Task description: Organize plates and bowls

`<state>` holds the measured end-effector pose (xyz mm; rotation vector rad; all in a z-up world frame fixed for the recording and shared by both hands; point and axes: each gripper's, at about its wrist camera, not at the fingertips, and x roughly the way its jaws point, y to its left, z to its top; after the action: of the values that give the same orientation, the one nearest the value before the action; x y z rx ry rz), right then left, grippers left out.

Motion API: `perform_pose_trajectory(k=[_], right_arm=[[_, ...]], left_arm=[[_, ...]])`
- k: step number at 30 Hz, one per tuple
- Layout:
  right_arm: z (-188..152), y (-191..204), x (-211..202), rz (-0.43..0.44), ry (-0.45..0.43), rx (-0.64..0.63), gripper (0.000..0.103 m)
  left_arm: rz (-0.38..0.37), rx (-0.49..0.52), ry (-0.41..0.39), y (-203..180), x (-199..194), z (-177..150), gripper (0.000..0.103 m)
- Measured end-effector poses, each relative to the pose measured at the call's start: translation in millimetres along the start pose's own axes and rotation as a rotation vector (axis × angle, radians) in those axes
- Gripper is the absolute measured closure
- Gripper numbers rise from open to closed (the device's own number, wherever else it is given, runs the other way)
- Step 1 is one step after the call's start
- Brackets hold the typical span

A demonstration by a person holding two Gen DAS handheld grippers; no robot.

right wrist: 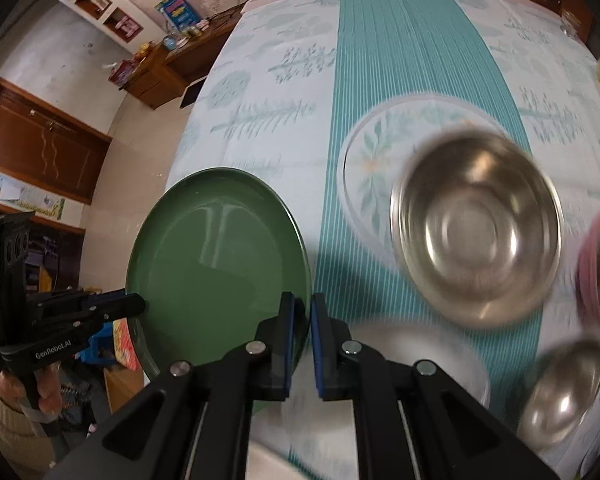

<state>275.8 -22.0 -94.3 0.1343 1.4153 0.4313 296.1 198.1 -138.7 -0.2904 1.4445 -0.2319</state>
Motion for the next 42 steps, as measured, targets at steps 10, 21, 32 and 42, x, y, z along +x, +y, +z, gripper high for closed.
perform_pose_trajectory(k=[10, 21, 32, 42], right_arm=[[-123.1, 7.5, -36.6, 0.053, 0.040, -0.083, 0.095], [-229.5, 10.2, -14.5, 0.062, 0.101, -0.134, 0.095], [-267.6, 8.2, 17.5, 0.029, 0.150, -0.143, 0.095], [-267.7, 7.8, 27.5, 0.019, 0.146, -0.125, 0.095]], left_arm=[[-0.003, -0.030, 0.027, -31.2, -18.7, -132.6, 0.093], [0.008, -0.084, 0.049, -25.1, 7.8, -237.5, 0.093], [0.038, -0.099, 0.060, -19.5, 36.1, -275.9, 0.093], [0.056, -0.094, 0.063, -19.3, 46.5, -274.4, 0.093]])
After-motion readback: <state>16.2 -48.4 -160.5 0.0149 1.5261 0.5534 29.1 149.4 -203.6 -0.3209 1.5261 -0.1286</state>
